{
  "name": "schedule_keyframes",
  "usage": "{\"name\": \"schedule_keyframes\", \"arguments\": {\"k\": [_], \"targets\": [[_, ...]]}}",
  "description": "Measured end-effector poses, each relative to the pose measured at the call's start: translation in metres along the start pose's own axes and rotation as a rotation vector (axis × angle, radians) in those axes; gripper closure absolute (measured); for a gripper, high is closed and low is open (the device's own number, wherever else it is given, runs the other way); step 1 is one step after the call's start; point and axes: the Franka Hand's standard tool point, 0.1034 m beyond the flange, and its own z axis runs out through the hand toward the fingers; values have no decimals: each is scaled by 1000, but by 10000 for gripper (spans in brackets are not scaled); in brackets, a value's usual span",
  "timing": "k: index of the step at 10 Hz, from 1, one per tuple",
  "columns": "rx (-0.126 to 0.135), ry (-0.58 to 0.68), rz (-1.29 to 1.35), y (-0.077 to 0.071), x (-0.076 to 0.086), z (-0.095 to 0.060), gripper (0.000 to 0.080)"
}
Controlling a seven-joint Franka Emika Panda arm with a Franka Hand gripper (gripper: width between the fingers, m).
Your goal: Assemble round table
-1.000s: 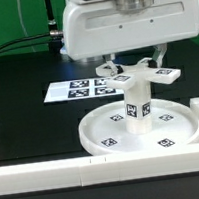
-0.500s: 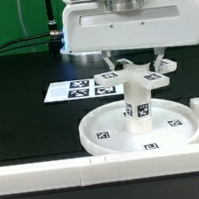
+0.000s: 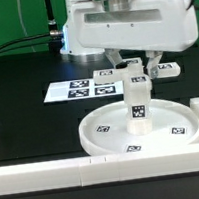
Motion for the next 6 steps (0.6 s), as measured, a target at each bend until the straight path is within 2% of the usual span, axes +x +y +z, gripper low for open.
{"name": "schedule_keyframes", "arguments": {"k": [2,4,6], "targets": [[36,18,222,-3,0,0,354],[45,16,336,-3,1,0,354],[38,10,307,-2,-1,-1,354]]}}
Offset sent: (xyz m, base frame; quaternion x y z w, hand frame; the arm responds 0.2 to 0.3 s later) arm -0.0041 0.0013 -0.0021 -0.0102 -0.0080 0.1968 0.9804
